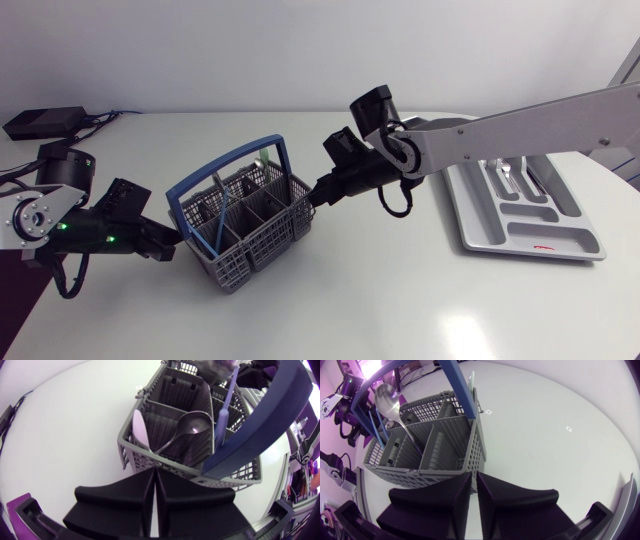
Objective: Unload the cutlery basket into the drawer organizer.
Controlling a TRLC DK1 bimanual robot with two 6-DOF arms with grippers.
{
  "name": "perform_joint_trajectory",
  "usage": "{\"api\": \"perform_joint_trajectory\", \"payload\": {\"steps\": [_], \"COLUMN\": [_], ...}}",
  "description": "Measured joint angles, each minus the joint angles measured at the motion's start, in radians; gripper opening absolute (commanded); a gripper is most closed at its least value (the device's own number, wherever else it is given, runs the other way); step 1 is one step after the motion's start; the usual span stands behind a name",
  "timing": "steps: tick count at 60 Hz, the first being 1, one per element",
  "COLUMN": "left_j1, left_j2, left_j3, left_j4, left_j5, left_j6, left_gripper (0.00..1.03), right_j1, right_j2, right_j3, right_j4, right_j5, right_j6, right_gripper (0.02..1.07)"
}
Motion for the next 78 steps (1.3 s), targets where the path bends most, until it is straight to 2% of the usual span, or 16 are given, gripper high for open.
{"api": "perform_joint_trajectory", "payload": {"steps": [20,47,52,56,58,61,62,64,71,78], "left_j1": [-0.016,-0.209,-0.215,-0.207,-0.199,-0.177,-0.168,-0.154,-0.093,-0.074], "left_j2": [0.179,0.367,0.369,0.368,0.363,0.334,0.319,0.293,0.151,-0.028], "left_j3": [0.138,0.294,0.294,0.294,0.29,0.268,0.256,0.238,0.165,0.101], "left_j4": [0.072,0.108,0.111,0.109,0.106,0.1,0.1,0.099,0.096,0.104], "left_j5": [-0.025,-0.07,-0.068,-0.06,-0.051,-0.034,-0.034,-0.031,-0.031,-0.031], "left_j6": [-0.027,-0.086,-0.087,-0.086,-0.086,-0.082,-0.077,-0.072,-0.041,-0.028], "left_gripper": [0.04,0.04,0.09,0.19,0.24,0.3,0.31,0.39,0.48,0.49], "right_j1": [0.035,0.024,0.018,0.014,0.014,0.011,0.009,0.008,0.002,0.003], "right_j2": [-0.163,-0.391,-0.412,-0.414,-0.414,-0.414,-0.415,-0.418,-0.449,-0.505], "right_j3": [-0.163,-0.384,-0.404,-0.409,-0.409,-0.41,-0.412,-0.415,-0.433,-0.453], "right_j4": [-0.022,-0.06,-0.06,-0.058,-0.053,-0.043,-0.037,-0.034,-0.028,-0.025], "right_j5": [-0.023,0.007,0.025,0.039,0.055,0.079,0.085,0.091,0.152,0.205], "right_j6": [0.0,-0.001,-0.001,-0.001,-0.006,-0.006,-0.008,-0.009,-0.014,-0.021], "right_gripper": [0.17,0.17,0.17,0.19,0.26,0.42,0.51,0.63,0.89,0.91]}}
